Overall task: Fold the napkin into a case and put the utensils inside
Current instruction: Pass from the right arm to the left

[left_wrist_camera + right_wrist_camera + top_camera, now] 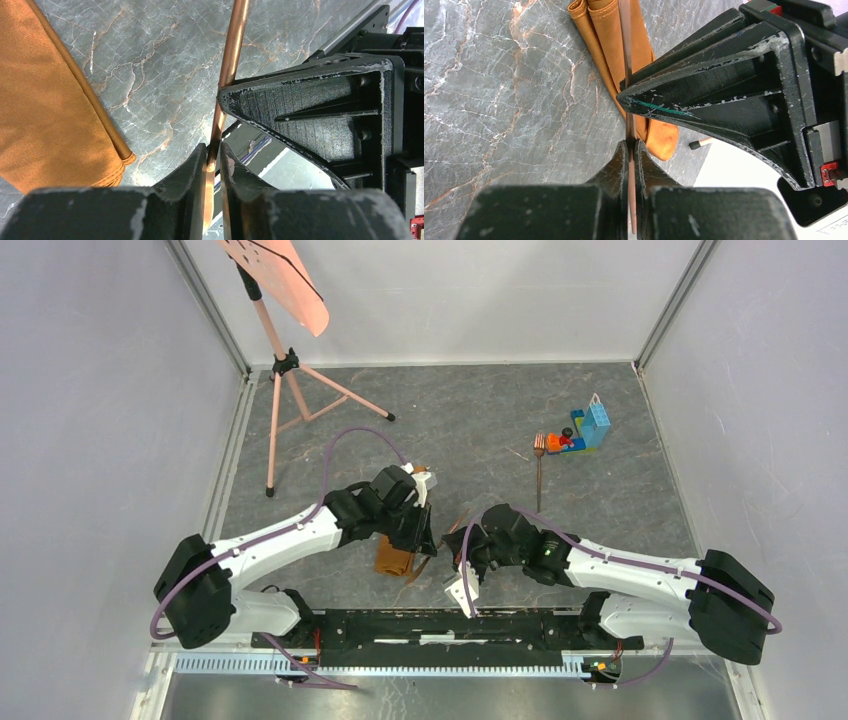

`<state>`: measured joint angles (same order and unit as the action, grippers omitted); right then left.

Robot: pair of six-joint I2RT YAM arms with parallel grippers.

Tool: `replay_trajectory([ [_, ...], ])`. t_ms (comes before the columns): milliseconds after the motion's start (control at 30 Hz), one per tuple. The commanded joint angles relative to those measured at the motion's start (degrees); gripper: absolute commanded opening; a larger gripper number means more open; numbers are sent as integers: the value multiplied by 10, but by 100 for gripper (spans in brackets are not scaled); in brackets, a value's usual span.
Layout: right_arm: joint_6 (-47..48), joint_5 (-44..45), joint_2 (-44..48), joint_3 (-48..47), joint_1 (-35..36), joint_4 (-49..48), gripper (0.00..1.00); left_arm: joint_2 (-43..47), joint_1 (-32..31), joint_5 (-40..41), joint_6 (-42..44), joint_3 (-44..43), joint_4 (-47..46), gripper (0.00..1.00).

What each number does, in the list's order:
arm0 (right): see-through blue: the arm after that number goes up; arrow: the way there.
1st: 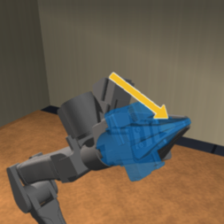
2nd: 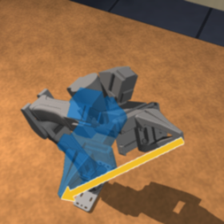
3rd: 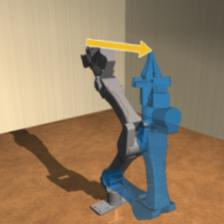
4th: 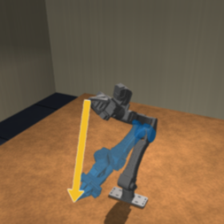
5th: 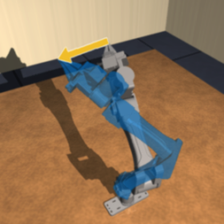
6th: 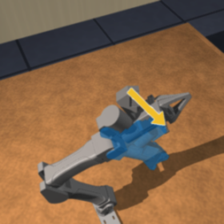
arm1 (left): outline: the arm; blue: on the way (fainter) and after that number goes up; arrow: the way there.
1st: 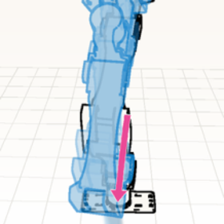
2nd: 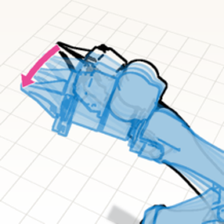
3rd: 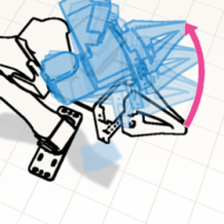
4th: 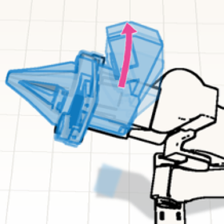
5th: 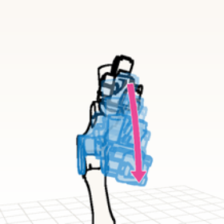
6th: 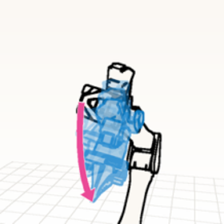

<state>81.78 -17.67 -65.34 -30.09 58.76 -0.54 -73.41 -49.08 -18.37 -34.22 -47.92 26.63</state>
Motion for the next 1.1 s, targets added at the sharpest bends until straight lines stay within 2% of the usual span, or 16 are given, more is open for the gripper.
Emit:
replay_trajectory([
  [0,13,-18,2,-10,2,-19,0,-4,-11,18,28,-26,-9,21],
  [100,8,-20,3,-11,3,-21,0,-13,-13,21,26,-30,-6,16],
  [300,5,-22,6,-11,2,-23,0,-20,-20,27,26,-36,-5,21],
  [667,-3,-31,7,-9,3,-32,0,-21,-27,45,31,-43,8,22],
  [767,-5,-34,7,-10,3,-31,0,-21,-33,58,36,-49,15,13],
  [833,-9,-37,8,-9,3,-31,0,-18,-38,76,41,-53,23,3],
  [867,-12,-36,8,-9,3,-31,0,-15,-40,85,43,-54,28,2],
  [1000,-60,-26,8,-3,3,-47,17,18,-40,144,49,-49,62,2],
  [1033,-76,-21,9,1,2,-56,25,26,-40,158,52,-49,79,2],
  [1067,-104,-15,10,8,3,-76,43,35,-40,180,54,-50,97,2],
])
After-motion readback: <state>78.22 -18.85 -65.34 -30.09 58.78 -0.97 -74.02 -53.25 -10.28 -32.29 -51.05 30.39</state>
